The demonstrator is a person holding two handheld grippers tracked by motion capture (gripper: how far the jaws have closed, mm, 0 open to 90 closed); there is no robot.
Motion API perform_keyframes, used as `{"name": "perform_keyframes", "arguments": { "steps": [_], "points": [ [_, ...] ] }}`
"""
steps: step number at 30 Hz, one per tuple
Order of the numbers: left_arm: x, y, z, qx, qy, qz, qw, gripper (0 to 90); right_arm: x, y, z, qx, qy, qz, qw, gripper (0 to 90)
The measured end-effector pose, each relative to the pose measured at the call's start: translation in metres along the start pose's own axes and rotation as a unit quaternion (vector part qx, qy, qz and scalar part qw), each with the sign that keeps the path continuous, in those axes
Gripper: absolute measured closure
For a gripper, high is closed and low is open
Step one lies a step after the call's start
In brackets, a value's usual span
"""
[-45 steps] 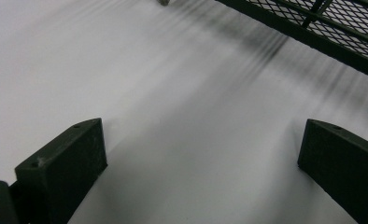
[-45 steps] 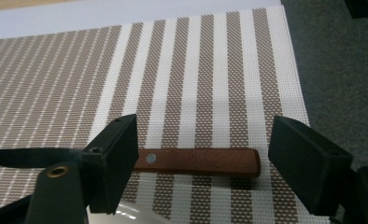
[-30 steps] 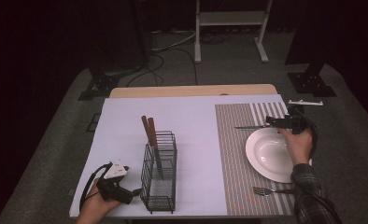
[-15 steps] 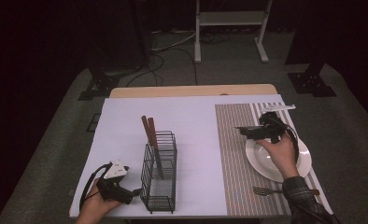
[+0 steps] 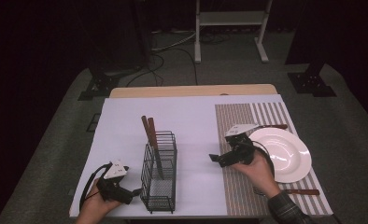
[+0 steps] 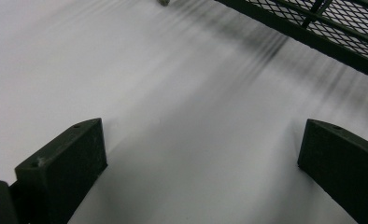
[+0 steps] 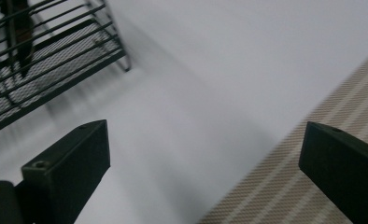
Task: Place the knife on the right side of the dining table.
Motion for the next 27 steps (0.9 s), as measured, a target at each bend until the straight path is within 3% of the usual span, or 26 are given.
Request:
{"name": "perform_keyframes", "arguments": {
  "steps": [7, 18, 20, 27],
  "points": [
    [0.0, 0.0, 0.0, 0.0, 0.0, 0.0, 1.0, 0.0, -0.007, -0.037, 0.021, 0.032, -0.024, -0.046, 0.9981, 1.2],
    [0.0, 0.0, 0.0, 0.0, 0.0, 0.0, 1.0, 0.0, -0.027, -0.077, 0.048, 0.07, -0.058, -0.109, 0.9899, 1.2],
    [0.0, 0.0, 0.0, 0.0, 0.0, 0.0, 1.0, 0.0, -0.029, -0.083, 0.052, 0.07, -0.06, -0.125, 0.9879, 1.2],
    [0.0, 0.0, 0.0, 0.0, 0.0, 0.0, 1.0, 0.0, -0.037, -0.088, 0.06, 0.083, -0.064, -0.138, 0.9849, 0.6]
  ]
}}
Point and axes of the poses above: each handheld gripper's, and its own axes: z roughly forward along the jaws, x roughly out of its top, y roughly to its right, the point moved 4 cm from there along z, roughly forward along the jaws, and after that the axes turned 1 degree about -z, right-handed, at the moved point
